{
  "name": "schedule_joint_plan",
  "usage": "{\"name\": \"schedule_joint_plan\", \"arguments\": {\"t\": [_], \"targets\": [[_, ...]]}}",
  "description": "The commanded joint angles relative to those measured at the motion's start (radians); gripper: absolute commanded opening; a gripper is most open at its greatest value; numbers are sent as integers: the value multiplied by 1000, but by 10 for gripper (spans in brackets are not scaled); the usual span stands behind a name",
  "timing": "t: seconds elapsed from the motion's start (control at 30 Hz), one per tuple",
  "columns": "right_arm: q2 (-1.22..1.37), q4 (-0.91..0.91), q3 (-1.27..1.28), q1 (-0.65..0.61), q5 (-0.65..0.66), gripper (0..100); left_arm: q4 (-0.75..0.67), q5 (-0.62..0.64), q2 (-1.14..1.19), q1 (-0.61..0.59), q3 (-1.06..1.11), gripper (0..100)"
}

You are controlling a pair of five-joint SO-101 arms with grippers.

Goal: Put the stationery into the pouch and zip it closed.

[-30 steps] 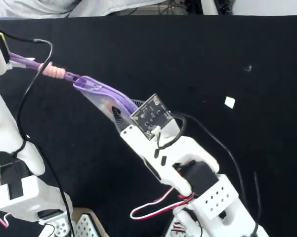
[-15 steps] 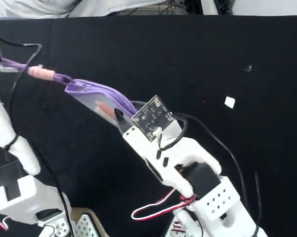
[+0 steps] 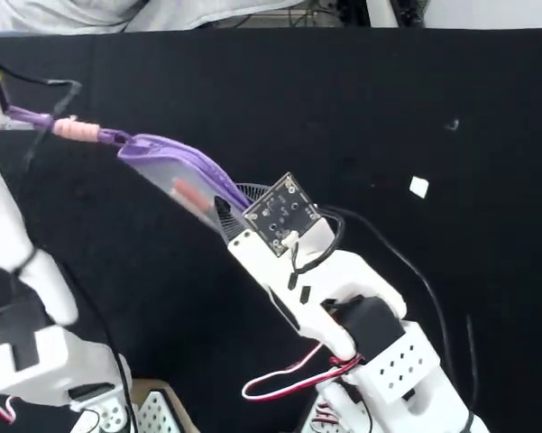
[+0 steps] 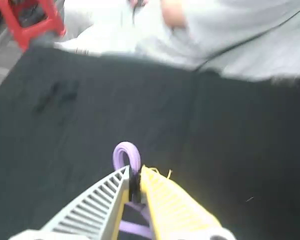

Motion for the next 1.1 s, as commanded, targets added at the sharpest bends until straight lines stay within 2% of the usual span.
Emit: {"name": "schedule_joint_plan", "arguments": {"t": [0.0, 0.13, 0.4, 0.53, 0.63, 0.8, 1.07], "targets": [[-24, 5, -36, -17, 8, 91, 80, 12, -114, 133, -160, 29], [-31, 15, -39, -26, 12, 124, 124, 14, -175, 251, -196, 28], [-31, 81, -133, -77, 6, 129, 124, 89, -275, 341, -196, 28], [-31, 112, -188, -107, 12, 196, 124, 91, -331, 449, -199, 28], [-31, 150, -220, -164, 15, 232, 124, 163, -361, 524, -203, 28], [-31, 203, -246, -239, 52, 220, 91, 244, -365, 595, -196, 28], [-64, 295, -328, -242, 48, 223, 9, 333, -365, 694, -197, 28]]}}
